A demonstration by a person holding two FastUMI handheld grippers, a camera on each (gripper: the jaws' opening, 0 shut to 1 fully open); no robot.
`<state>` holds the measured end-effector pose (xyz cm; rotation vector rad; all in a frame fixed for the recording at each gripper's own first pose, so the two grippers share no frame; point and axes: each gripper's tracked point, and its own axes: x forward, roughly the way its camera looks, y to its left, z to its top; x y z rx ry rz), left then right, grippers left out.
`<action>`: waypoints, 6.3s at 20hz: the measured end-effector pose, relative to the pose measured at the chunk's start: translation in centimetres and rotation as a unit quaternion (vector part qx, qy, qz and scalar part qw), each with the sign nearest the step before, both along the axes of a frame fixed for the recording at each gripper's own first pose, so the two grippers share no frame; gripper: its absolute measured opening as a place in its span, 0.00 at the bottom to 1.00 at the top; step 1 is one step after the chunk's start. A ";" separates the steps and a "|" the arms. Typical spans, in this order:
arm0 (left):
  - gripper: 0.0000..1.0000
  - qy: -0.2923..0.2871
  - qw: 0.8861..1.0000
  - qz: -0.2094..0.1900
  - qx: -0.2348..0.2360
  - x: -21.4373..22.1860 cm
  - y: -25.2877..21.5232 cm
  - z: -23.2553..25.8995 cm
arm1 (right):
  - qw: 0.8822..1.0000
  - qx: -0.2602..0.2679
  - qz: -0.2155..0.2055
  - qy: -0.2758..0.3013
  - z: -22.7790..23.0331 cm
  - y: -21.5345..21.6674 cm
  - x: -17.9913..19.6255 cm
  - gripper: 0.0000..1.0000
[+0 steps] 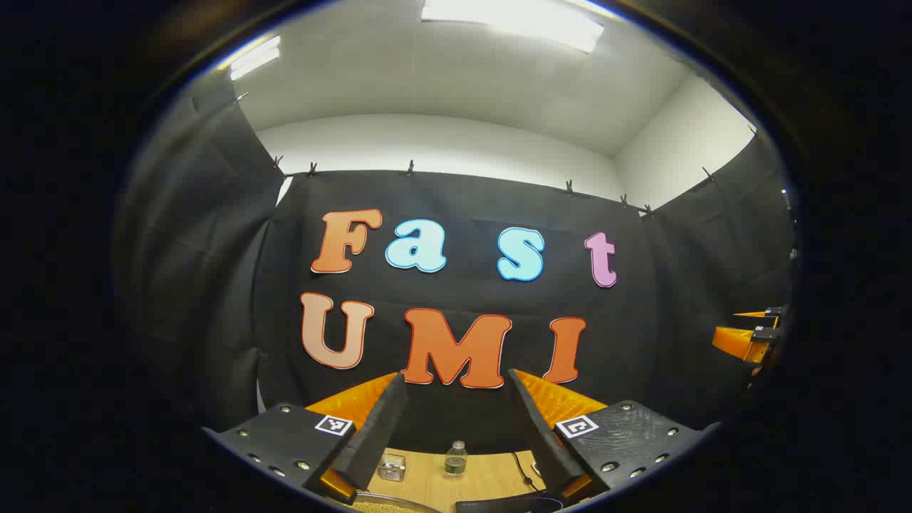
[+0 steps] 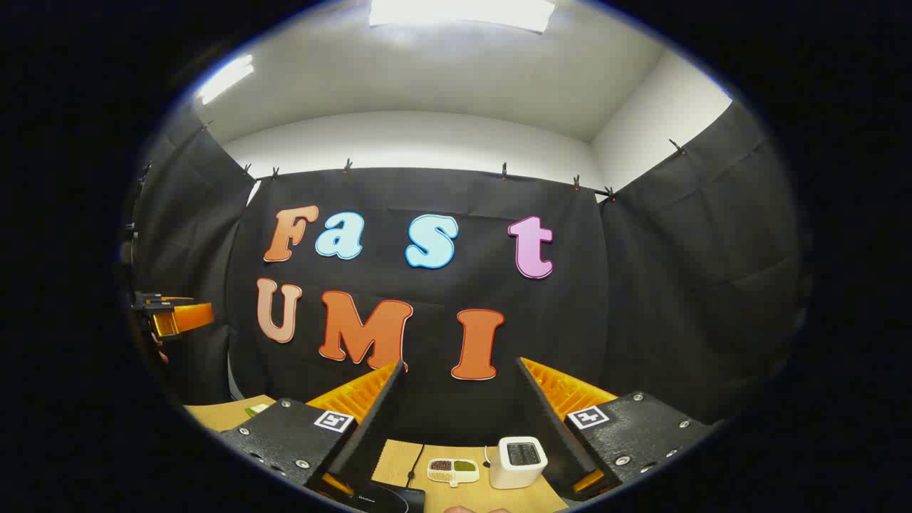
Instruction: First push the handle of the pot to place it horizontally, then grasp the pot with both hands and set it on the induction cooktop.
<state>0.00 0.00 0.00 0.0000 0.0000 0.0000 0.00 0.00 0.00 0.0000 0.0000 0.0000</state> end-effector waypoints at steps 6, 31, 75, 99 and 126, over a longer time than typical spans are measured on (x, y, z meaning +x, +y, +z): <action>0.88 -0.009 1.000 -0.002 0.002 0.4 -0.4 0.5 | 1.000 -0.001 -0.022 0.000 0.8 -2.6 -0.2 0.93; 0.88 -0.003 1.000 0.012 0.027 0.3 -2.5 -0.5 | 0.997 -0.022 -0.075 -0.002 0.2 -10.5 -2.0 0.93; 0.04 0.650 0.753 -0.064 0.082 -24.5 5.2 -38.3 | 0.996 0.029 -0.045 0.071 -8.6 -7.1 0.4 0.93; 0.04 0.736 0.646 -0.146 0.140 -30.2 7.6 -48.3 | 0.990 -0.024 -0.105 0.095 -8.1 -8.0 -3.1 0.94; 0.02 0.715 0.682 -0.131 0.083 -21.2 0.7 -50.6 | 0.974 -0.058 -0.178 0.124 -8.7 -11.8 -7.8 0.94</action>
